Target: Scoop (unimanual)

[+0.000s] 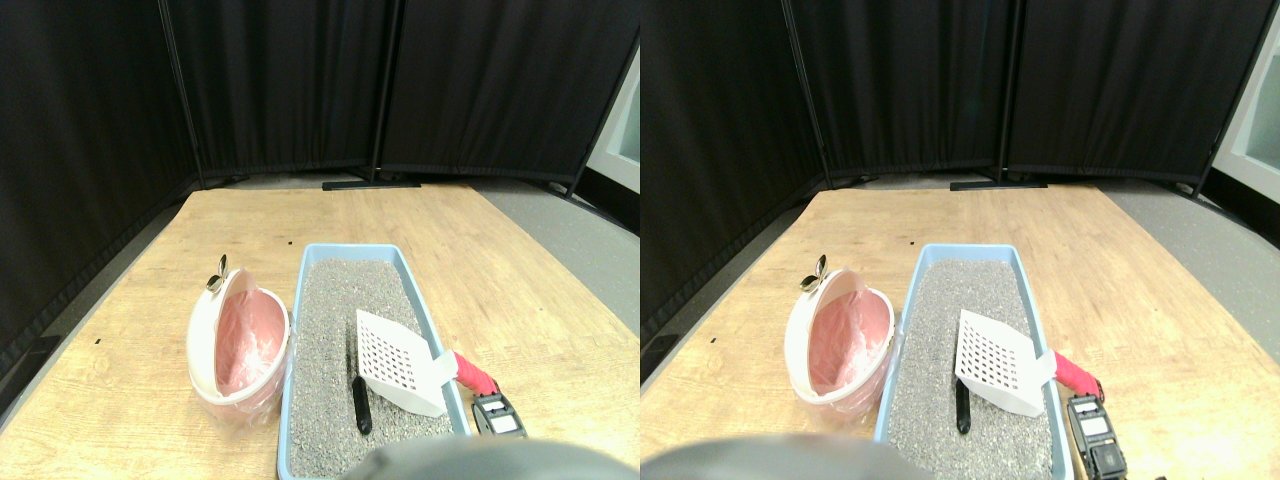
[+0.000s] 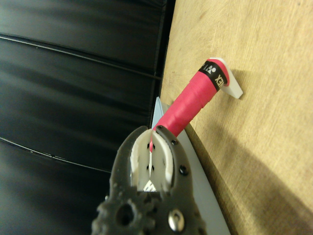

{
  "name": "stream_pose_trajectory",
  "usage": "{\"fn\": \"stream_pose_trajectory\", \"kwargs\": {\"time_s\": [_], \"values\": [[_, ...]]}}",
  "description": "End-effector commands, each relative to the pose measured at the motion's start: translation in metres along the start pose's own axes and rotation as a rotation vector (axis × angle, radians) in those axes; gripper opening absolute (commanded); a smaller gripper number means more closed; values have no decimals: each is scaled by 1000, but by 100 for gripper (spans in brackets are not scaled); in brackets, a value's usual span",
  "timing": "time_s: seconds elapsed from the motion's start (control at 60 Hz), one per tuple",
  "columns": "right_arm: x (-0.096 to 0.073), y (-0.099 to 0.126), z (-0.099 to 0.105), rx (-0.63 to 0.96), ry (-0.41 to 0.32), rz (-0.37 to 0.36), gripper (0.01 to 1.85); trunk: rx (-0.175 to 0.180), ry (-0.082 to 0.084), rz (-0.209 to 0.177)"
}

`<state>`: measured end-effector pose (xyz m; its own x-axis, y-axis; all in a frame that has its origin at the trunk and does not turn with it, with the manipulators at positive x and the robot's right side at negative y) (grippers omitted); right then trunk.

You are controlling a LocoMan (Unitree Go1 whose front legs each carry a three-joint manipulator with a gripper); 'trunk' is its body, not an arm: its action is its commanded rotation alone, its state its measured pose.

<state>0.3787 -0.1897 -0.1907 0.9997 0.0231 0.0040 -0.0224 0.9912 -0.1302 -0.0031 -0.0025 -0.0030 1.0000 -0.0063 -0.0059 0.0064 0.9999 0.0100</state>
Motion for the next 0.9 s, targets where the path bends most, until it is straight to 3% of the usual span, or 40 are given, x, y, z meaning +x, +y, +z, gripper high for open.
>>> {"fn": "stream_pose_trajectory", "kwargs": {"time_s": [0.017, 0.517, 0.75, 0.9], "values": [[1, -1, 8, -9, -38, -8, 46, -3, 1, 5], [1, -4, 6, 34, -94, 13, 46, 0, -2, 1], [9, -8, 1, 176, -73, 26, 88, -2, 0, 1], [15, -9, -4, 219, -80, 36, 98, -2, 2, 1]]}}
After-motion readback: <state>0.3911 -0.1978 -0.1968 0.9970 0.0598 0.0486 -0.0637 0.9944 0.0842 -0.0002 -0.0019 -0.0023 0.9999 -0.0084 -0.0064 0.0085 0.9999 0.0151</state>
